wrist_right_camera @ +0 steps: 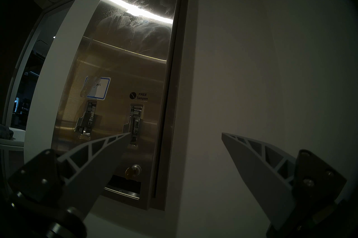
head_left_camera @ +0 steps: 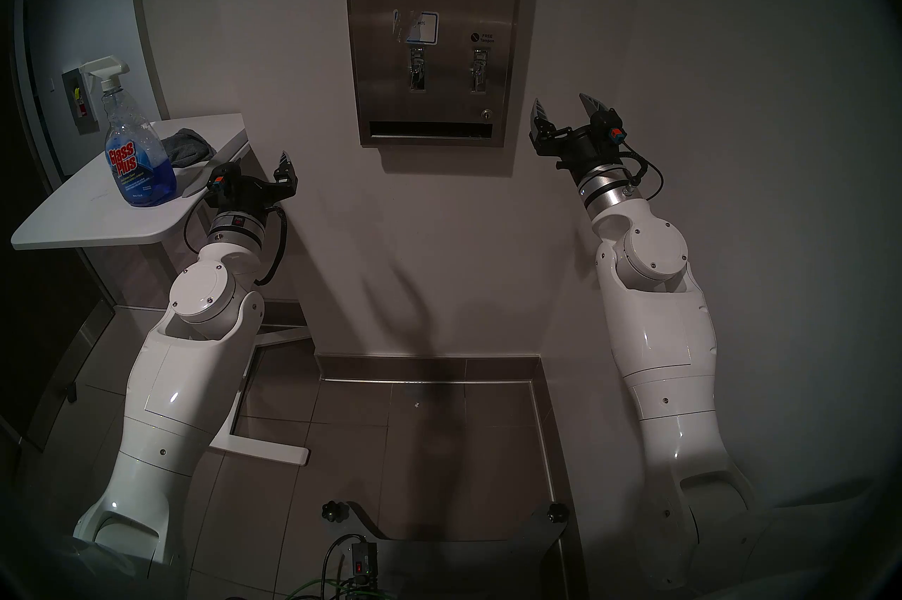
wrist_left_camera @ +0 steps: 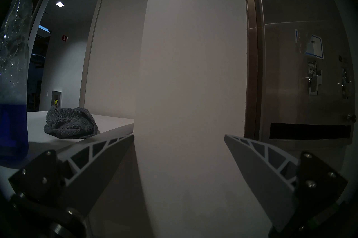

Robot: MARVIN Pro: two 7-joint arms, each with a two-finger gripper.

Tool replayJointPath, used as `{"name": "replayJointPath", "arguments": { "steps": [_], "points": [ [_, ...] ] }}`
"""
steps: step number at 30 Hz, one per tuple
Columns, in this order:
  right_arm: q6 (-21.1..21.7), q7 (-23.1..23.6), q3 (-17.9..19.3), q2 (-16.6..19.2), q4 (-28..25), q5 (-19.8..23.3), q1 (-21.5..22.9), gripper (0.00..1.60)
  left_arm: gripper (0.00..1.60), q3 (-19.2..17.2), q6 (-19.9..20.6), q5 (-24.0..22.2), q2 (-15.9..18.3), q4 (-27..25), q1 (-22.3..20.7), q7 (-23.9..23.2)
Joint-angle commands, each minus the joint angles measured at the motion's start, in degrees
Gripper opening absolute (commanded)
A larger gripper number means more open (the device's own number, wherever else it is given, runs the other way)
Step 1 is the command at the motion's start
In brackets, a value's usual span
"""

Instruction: Pick up the cleaner bottle and spray the cleaner onto the surface

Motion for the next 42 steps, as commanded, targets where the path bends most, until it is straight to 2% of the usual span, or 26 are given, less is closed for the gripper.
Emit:
{"name": "replayJointPath", "arguments": {
  "steps": [1,8,18,19,28,31,34,36,37,42],
  "points": [
    [-0.4,0.2,-0.1,0.1,-1.7,-0.1,1.6,1.60,1.60,1.0,-1.1,5.8,0.3,-0.6,-5.4,3.9],
    [-0.4,0.1,-0.1,0.1,-1.6,-0.1,1.6,1.60,1.60,1.1,-0.2,7.7,-1.0,-2.5,-7.6,7.2],
    [-0.5,0.1,0.0,0.0,-1.3,0.0,1.6,1.60,1.60,1.8,2.5,9.7,-4.6,-5.4,-12.6,13.7],
    [-0.5,0.1,0.0,0.0,-1.3,0.0,1.6,1.60,1.60,1.7,2.7,10.2,-4.6,-6.2,-11.8,14.3],
    [-0.5,0.1,0.1,-0.1,-1.1,0.0,1.6,1.60,1.60,4.5,7.1,14.7,-6.9,-5.1,-16.9,19.6],
    [-0.5,0.1,0.1,-0.2,-0.9,0.0,1.6,1.60,1.60,4.4,9.0,15.6,-7.3,-4.6,-17.1,21.1],
    [-0.5,0.1,0.1,-0.2,-0.8,0.0,1.5,1.60,1.60,5.1,11.2,16.5,-7.6,-2.6,-19.8,22.5],
    [-0.5,0.1,0.1,-0.2,-0.8,0.0,1.5,1.60,1.60,5.0,12.1,17.1,-7.8,-2.6,-19.3,23.3],
    [-0.5,0.1,0.1,-0.3,-0.7,0.0,1.5,1.60,1.60,5.3,12.9,17.5,-8.0,-1.8,-20.5,23.8],
    [-0.5,0.1,0.2,-0.3,-0.6,0.0,1.5,1.60,1.60,5.0,14.9,18.4,-8.4,-0.8,-21.5,25.3]
  ]
}}
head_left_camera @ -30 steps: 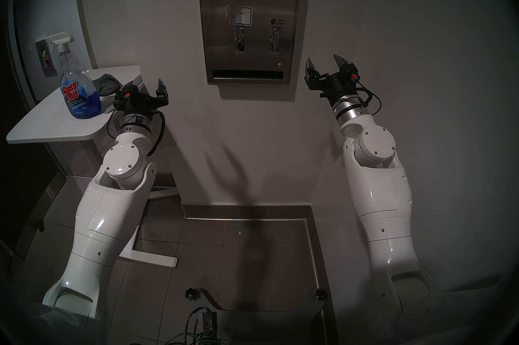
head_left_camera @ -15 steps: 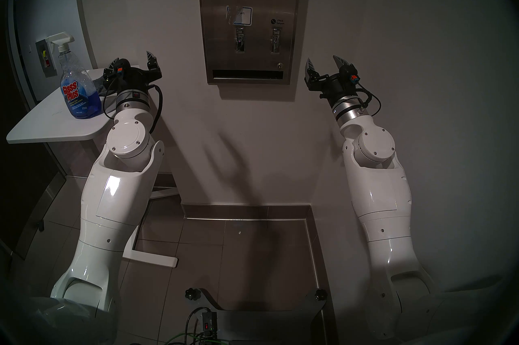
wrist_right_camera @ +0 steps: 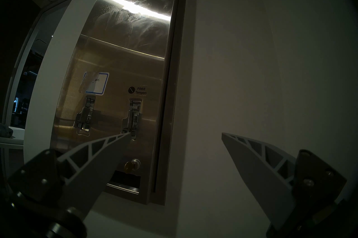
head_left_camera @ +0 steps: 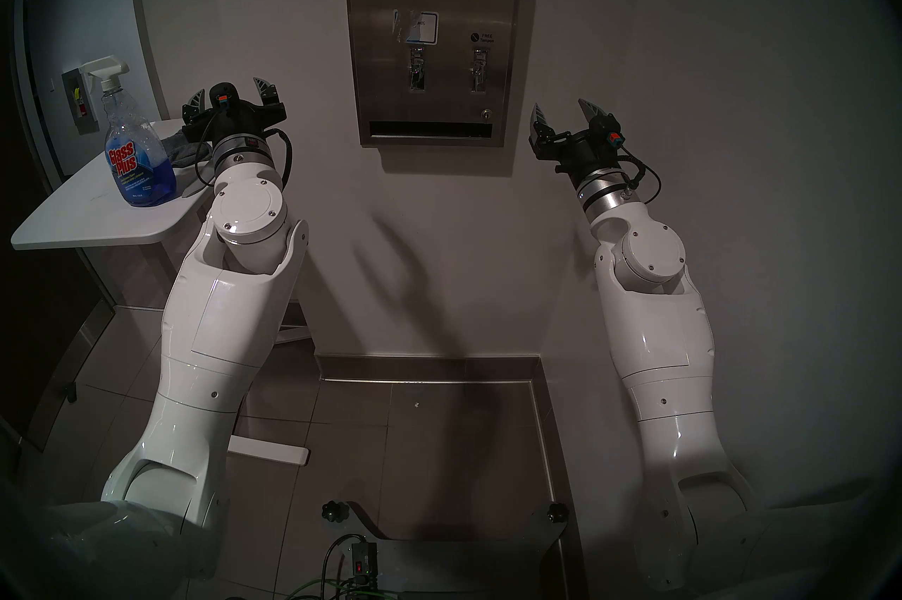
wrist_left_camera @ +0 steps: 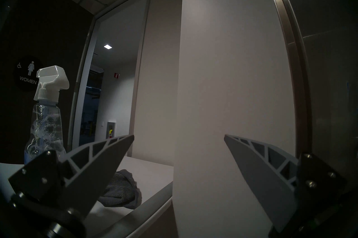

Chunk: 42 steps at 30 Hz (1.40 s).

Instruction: Pick up the cleaner bottle and spray the cleaner onto the surface

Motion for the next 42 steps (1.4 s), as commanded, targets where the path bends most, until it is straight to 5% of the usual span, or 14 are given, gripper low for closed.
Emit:
{"name": "replayJointPath", "arguments": {
  "steps": [1,42],
  "points": [
    [-0.5,0.1,0.0,0.0,-1.5,0.0,1.6,1.60,1.60,-1.0,2.4,2.6,-0.4,0.8,-5.9,2.6],
    [-0.6,0.2,0.2,-0.3,-1.4,-0.1,1.9,1.60,1.60,-6.5,19.7,14.0,2.0,17.7,-21.5,25.0]
  ]
}}
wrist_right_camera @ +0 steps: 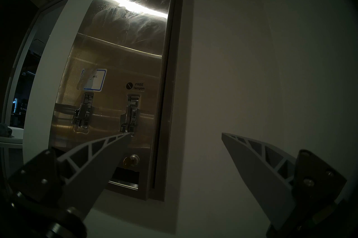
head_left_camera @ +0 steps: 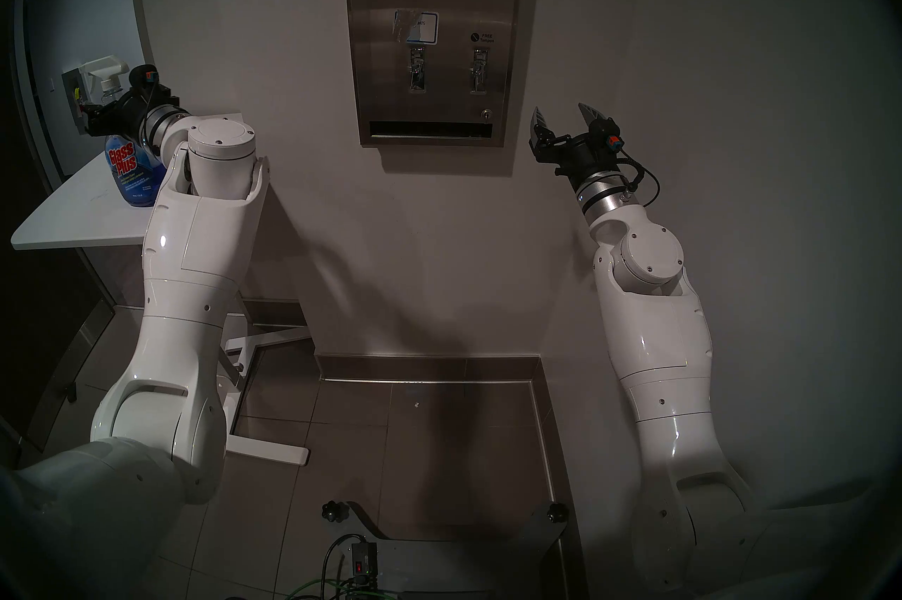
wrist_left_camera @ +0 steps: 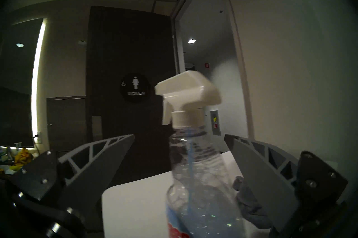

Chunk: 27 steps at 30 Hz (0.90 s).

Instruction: Pick up the cleaner bottle and spray the cleaner onto the surface

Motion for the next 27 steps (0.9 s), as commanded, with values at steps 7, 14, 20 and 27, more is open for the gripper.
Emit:
{"name": "replayJointPath", "arguments": {
  "steps": [7,14,20,27],
  "points": [
    [-0.6,0.3,-0.1,0.1,-2.2,-0.1,2.0,1.60,1.60,-0.3,3.5,3.4,-0.4,4.8,-9.0,7.4],
    [-0.7,0.4,-0.1,0.1,-2.3,-0.2,2.0,1.60,1.60,0.3,4.9,3.9,-1.9,7.8,-11.3,10.7],
    [-0.7,0.5,-0.1,0.1,-2.4,-0.2,2.0,1.60,1.60,0.4,5.2,3.3,-3.3,11.1,-13.8,12.4],
    [-0.7,0.7,-0.1,0.1,-2.5,-0.2,2.0,1.60,1.60,0.3,4.5,2.4,-4.8,15.3,-16.5,12.6]
  ]
}}
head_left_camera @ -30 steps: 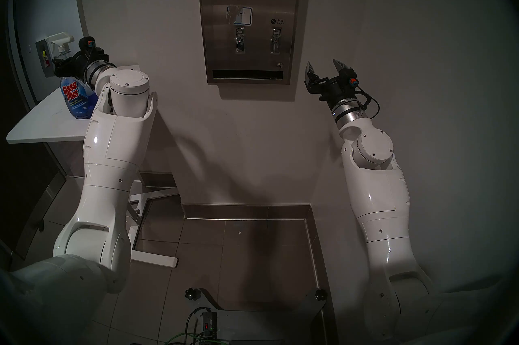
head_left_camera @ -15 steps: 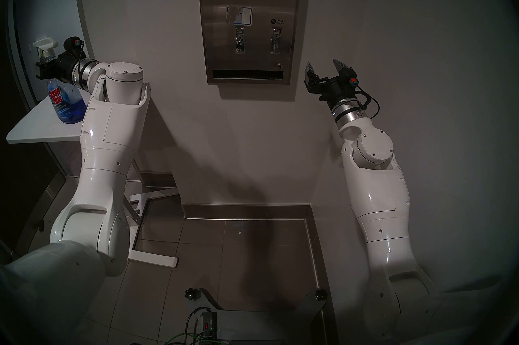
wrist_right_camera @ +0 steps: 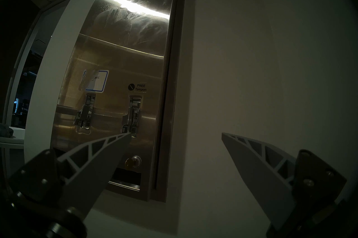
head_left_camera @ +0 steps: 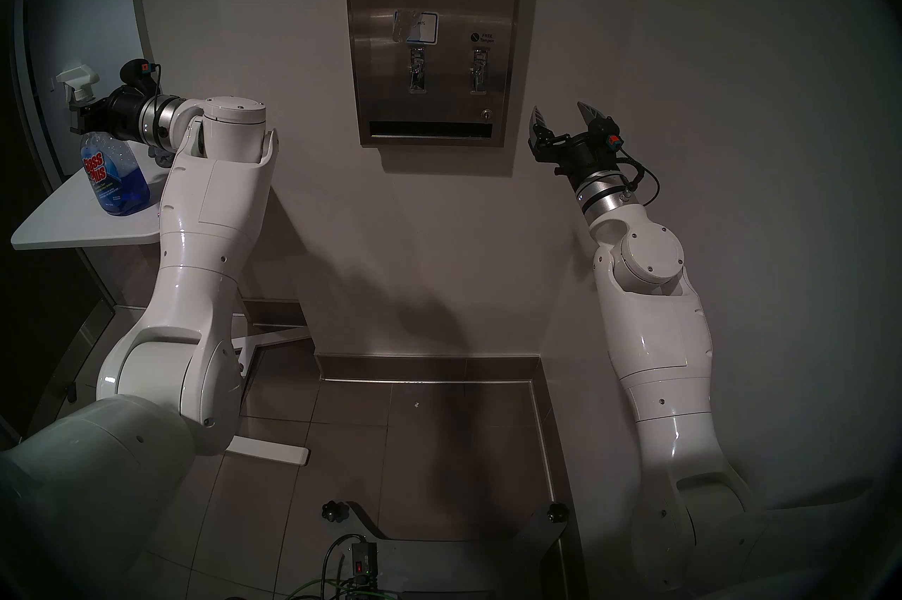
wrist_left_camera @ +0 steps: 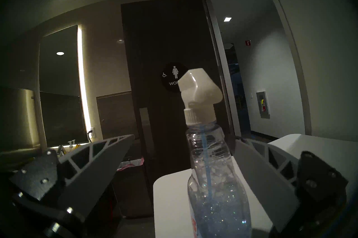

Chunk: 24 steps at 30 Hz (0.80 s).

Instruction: Pick up the cleaner bottle and spray the cleaner onto the surface

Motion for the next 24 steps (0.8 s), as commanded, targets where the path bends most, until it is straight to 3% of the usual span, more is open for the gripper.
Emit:
{"name": "replayJointPath", "arguments": {
  "steps": [1,2,16,24],
  "points": [
    [-0.6,0.2,-0.1,0.2,-2.3,-0.2,2.0,1.60,1.60,-0.3,-1.2,-0.1,-1.3,2.9,-7.1,0.9],
    [-0.6,0.2,-0.1,0.2,-2.3,-0.2,2.0,1.60,1.60,-0.5,-1.6,-0.3,-1.2,2.3,-6.0,0.7],
    [-0.6,0.5,0.0,0.2,-2.5,-0.3,2.0,1.60,1.60,-4.3,-6.1,-2.9,-0.5,12.3,-11.9,1.1],
    [-0.6,0.6,0.0,0.2,-2.6,-0.4,2.0,1.60,1.60,-4.4,-12.3,-4.6,0.7,17.2,-14.8,-1.4]
  ]
}}
